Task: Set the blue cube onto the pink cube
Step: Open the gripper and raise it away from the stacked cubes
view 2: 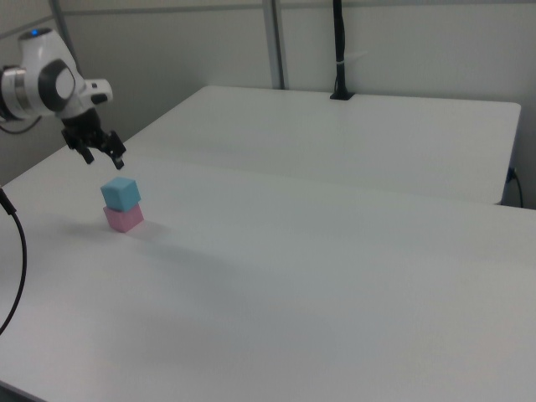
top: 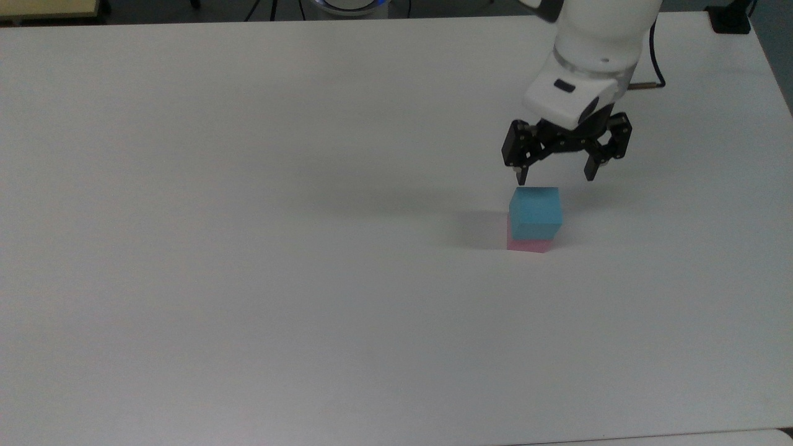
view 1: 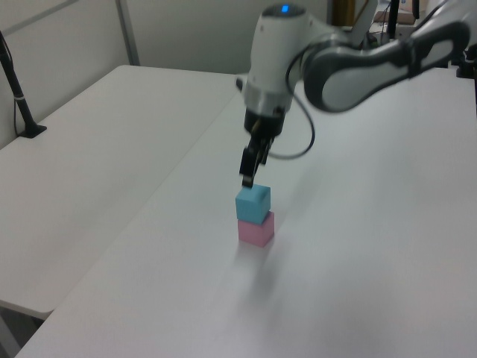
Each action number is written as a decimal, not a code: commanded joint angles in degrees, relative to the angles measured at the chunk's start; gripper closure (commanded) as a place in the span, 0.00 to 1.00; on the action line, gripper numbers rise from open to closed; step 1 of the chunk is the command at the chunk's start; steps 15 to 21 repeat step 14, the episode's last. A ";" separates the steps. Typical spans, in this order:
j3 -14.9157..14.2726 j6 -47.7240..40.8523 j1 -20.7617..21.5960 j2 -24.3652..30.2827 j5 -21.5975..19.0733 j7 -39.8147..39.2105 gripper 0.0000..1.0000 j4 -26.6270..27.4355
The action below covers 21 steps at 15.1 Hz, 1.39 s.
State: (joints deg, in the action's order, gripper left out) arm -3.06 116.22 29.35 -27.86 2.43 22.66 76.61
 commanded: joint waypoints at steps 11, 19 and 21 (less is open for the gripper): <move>-0.10 -30.17 -26.86 25.40 -0.58 -28.38 0.00 8.29; -0.28 -30.62 -30.58 25.40 -0.59 -28.37 0.00 8.21; -0.28 -30.62 -30.58 25.40 -0.59 -28.37 0.00 8.21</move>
